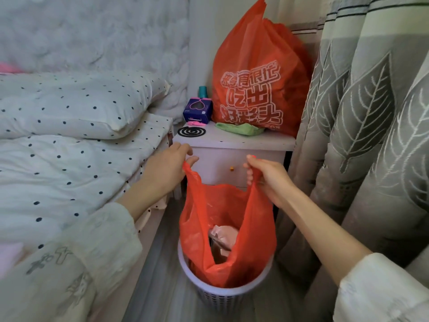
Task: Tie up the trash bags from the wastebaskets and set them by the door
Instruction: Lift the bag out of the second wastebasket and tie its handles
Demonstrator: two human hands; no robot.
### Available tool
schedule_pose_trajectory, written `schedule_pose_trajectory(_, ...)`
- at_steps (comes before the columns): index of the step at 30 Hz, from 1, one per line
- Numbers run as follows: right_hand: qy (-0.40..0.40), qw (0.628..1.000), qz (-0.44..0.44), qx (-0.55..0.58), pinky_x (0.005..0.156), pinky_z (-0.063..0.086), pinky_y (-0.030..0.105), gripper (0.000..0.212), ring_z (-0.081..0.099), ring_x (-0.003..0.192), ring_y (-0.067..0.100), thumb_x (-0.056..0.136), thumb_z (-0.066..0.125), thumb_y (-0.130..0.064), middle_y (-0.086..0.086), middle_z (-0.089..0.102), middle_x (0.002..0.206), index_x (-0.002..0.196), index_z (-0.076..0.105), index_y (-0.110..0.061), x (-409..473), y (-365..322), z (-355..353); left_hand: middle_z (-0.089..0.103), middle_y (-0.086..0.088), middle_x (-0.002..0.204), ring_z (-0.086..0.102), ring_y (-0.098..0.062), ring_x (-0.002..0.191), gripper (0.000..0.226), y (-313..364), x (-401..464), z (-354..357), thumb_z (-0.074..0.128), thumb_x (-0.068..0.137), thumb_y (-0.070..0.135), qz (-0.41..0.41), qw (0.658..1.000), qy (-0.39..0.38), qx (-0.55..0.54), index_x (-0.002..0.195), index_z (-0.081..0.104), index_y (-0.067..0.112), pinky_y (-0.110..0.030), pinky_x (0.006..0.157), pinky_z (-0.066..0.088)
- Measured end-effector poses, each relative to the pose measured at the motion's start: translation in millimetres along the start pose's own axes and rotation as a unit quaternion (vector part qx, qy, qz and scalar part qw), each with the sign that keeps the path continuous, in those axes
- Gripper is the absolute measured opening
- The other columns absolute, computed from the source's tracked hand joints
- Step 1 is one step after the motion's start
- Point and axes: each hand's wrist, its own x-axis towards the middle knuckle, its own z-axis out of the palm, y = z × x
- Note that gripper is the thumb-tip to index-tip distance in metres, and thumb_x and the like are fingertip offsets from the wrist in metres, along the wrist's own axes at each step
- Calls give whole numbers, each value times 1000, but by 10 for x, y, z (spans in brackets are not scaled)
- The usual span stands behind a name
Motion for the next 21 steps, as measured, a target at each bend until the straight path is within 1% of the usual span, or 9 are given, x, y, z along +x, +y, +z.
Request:
schedule_pose_trajectory(3, 50, 993, -88, -53, 67, 39, 28, 28, 53, 63, 13, 84, 63, -25, -10, 61, 53, 57, 66, -18, -92, -25, 2, 64, -6, 81, 58, -16, 70, 13, -66, -43, -132, 60, 86, 26, -38, 981, -14, -189, 89, 62, 14, -30, 71, 46)
schedule_pose_trajectory(5, 80, 986, -141, -48, 79, 42, 33, 28, 58, 79, 18, 83, 65, -23, -7, 62, 74, 55, 67, -22, -138, 16, -15, 64, -4, 75, 61, -8, 64, 5, -62, -185, -131, 62, 83, 13, -115, 912, -27, -392, 85, 63, 18, -22, 66, 51)
schedule_pose_trajectory(7, 107, 976, -182, -54, 89, 41, 28, 19, 58, 94, 15, 82, 66, -20, -3, 55, 97, 64, 66, -25, -218, 76, -26, 64, -6, 92, 65, -10, 79, 22, -37, -350, -1, 61, 84, 7, -175, 836, -29, -519, 102, 58, 18, -24, 72, 52)
schedule_pose_trajectory(8, 113, 969, -208, -73, 89, 39, 17, 16, 57, 95, 8, 81, 67, -17, -2, 53, 103, 67, 64, -22, -248, 128, -46, 60, -5, 106, 62, -13, 95, 35, -35, -435, 91, 59, 85, 7, -190, 826, -21, -530, 117, 51, 17, -25, 80, 49)
schedule_pose_trajectory(10, 111, 952, -244, -151, 86, 34, 2, 12, 54, 98, 1, 80, 68, -12, 0, 52, 110, 74, 59, -17, -296, 271, -100, 44, -1, 130, 45, -13, 120, 55, -58, -619, 268, 52, 89, 6, -190, 855, 6, -483, 137, 30, 15, -24, 97, 38)
schedule_pose_trajectory(12, 97, 940, -247, -213, 96, 34, 13, 24, 51, 111, 9, 77, 71, -13, 0, 52, 120, 85, 50, -22, -321, 469, -162, 34, 3, 142, 32, -8, 131, 56, -127, -816, 425, 44, 93, 9, -181, 872, 13, -455, 142, 20, 19, -16, 102, 29)
schedule_pose_trajectory(15, 122, 932, -225, -256, 101, 35, 29, 41, 47, 120, 13, 72, 76, -23, -1, 49, 132, 98, 45, -23, -376, 780, -267, 27, 7, 148, 27, -5, 136, 59, -192, -1122, 617, 45, 90, 38, -193, 850, -5, -490, 141, 15, 31, 2, 92, 28)
schedule_pose_trajectory(18, 202, 884, -233, -351, 107, 34, 41, 80, 44, 127, 24, 67, 78, -34, 7, 48, 137, 133, 38, -13, -413, 959, -382, 7, 11, 153, 12, -2, 140, 114, -155, -1289, 789, 59, 61, 74, -184, 860, -82, -469, 144, -5, 29, -16, 110, 19)
schedule_pose_trajectory(21, 246, 841, -234, -422, 113, 23, 42, 99, 31, 136, 26, 63, 77, -43, 10, 36, 147, 142, 26, -13, -377, 1031, -499, -6, 12, 156, 7, 1, 140, 141, -3, -1261, 888, 68, 40, 76, -175, 859, -128, -464, 141, -18, 30, -30, 116, 15)
